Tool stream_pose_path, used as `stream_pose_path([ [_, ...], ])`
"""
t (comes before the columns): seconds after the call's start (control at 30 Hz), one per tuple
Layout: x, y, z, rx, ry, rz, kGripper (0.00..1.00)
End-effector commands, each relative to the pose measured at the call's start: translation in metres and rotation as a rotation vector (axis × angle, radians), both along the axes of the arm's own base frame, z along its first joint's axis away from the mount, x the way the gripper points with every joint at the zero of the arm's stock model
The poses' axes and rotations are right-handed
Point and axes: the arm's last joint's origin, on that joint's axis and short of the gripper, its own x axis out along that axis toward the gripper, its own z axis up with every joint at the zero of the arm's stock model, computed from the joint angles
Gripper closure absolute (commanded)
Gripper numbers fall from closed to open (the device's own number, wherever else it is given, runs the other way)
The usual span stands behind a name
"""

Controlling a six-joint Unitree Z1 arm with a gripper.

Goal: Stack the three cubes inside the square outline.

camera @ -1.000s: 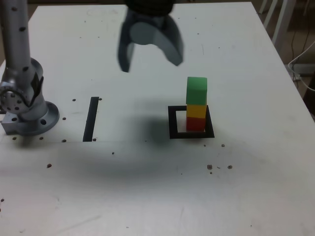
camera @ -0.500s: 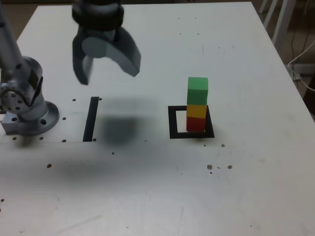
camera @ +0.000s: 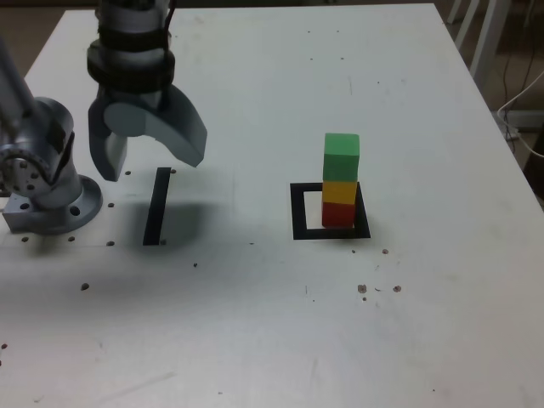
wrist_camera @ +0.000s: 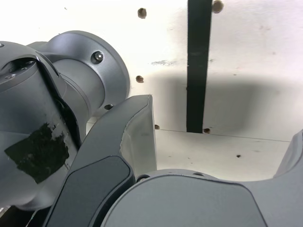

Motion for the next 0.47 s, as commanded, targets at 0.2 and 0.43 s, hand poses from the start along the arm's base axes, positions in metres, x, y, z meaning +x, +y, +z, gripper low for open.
stream_pose_path([
  [0.2, -0.005, 0.000, -0.011, -0.010, -0.011, 0.007, 0.00],
  [0.43, -0.004, -0.001, -0.018, -0.023, 0.007, 0.007, 0.00],
])
